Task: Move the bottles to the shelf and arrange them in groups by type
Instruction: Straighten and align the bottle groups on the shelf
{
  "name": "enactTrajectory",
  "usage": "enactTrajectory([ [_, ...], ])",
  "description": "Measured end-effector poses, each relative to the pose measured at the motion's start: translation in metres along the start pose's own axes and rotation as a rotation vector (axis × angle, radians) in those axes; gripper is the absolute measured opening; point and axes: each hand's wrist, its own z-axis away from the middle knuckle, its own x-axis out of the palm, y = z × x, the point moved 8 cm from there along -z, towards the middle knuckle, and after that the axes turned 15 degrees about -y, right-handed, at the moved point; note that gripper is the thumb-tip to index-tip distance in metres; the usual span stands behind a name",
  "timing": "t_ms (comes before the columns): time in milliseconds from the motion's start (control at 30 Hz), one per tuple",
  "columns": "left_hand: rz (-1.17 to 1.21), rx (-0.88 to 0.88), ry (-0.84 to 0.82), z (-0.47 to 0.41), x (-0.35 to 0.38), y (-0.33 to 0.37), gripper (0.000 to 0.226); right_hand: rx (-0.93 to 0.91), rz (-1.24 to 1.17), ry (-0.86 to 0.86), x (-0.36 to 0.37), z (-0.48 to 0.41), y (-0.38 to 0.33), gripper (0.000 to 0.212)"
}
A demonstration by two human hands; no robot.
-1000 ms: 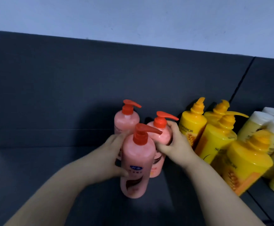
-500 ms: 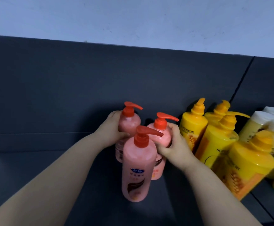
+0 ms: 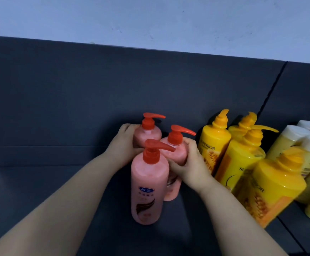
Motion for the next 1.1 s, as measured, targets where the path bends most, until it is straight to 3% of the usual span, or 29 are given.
enactTrajectory([
  [200, 0.231, 0.051, -0.130, 0.049, 0.001, -0.002, 0.065, -0.040, -0.011, 0.058, -0.001, -0.003, 0.002, 0.068],
  [367, 0.304, 0.138, -0.431, 0.091, 0.027, 0.017, 0.083, -0.031, -0.011, 0.053, -0.002, -0.012, 0.009, 0.071],
  [567, 0.183, 0.091, -0.145, 0.090, 0.033, 0.024, 0.095, -0.015, -0.003, 0.047, -0.010, -0.012, 0.014, 0.071],
  [833, 0.147, 0.006, -0.031, 0.072, 0.030, 0.026, 0.099, -0.009, -0.013, 0.006, -0.021, 0.005, 0.016, 0.072],
  [1100, 0.157, -0.013, -0.033, 0.071, 0.031, 0.023, 0.100, -0.072, -0.032, -0.077, -0.020, 0.031, 0.009, 0.067],
])
